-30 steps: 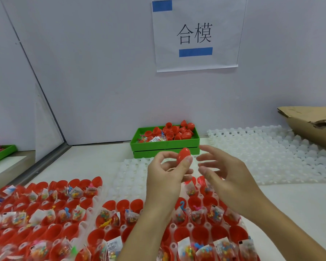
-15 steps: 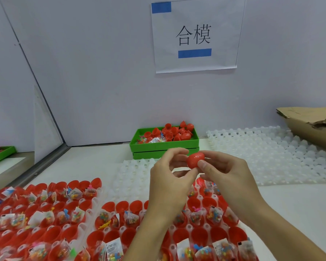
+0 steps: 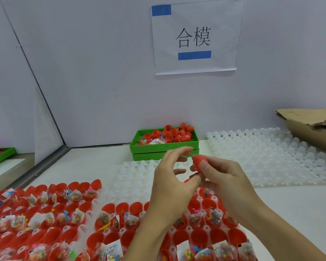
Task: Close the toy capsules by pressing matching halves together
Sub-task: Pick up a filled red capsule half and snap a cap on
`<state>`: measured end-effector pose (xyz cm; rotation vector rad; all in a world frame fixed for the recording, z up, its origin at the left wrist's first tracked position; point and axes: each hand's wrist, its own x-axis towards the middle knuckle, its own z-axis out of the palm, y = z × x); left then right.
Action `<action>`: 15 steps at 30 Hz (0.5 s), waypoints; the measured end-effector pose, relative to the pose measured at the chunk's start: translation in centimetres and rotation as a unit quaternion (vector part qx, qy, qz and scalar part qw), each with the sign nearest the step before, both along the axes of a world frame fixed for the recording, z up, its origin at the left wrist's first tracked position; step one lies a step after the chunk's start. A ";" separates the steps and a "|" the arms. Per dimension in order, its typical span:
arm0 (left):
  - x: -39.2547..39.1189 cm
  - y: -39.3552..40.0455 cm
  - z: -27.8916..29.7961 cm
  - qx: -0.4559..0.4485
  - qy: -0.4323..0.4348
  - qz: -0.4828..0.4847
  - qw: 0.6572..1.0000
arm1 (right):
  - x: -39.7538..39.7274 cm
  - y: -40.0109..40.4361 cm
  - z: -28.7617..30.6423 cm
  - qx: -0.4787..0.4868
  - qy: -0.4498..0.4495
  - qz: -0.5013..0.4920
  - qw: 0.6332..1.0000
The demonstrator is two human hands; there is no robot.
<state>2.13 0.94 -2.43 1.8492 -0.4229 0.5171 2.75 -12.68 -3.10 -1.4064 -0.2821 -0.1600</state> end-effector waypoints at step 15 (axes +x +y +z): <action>0.2 0.3 -0.4 0.081 -0.036 0.104 0.991 | -0.6 0.1 0.1 -0.130 -0.062 -0.067 0.987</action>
